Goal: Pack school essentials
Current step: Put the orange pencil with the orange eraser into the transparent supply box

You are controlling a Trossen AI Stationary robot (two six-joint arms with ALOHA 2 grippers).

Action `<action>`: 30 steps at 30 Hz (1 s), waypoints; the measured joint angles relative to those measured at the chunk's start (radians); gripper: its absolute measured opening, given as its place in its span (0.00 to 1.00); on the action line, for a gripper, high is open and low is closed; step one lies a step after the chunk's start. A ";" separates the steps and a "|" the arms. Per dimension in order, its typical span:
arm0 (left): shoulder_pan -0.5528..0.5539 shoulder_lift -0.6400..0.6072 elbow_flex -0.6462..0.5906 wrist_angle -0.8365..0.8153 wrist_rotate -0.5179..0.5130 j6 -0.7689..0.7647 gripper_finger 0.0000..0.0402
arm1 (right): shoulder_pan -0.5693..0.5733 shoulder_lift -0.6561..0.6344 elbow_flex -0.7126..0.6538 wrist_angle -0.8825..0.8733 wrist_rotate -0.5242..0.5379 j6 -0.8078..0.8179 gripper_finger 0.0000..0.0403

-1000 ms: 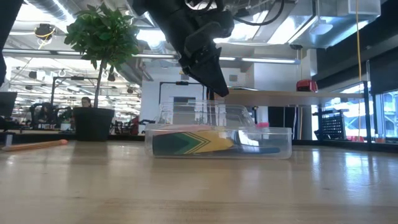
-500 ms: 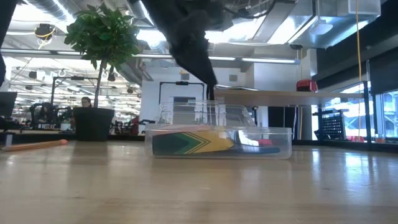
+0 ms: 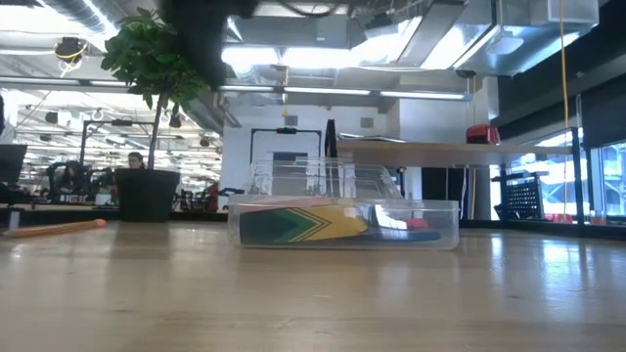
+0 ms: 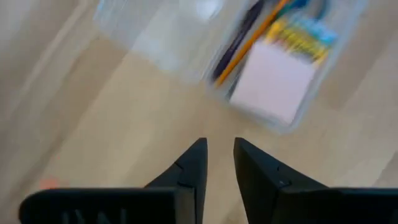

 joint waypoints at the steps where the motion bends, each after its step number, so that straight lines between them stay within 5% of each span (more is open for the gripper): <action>1: -0.011 -0.010 0.000 -0.052 0.001 -0.069 0.18 | 0.000 0.000 0.000 0.001 0.000 0.000 0.17; 10: -0.084 -0.028 0.000 -0.458 0.083 -0.618 0.17 | 0.000 0.000 0.000 0.024 0.000 -0.029 0.17; 21: -0.103 -0.029 -0.108 -0.455 0.184 -0.717 0.17 | 0.000 0.000 0.000 0.036 0.052 0.002 0.17; 30: -0.096 -0.030 -0.211 -0.287 0.193 -0.771 0.17 | 0.000 0.000 0.000 0.037 0.081 0.002 0.17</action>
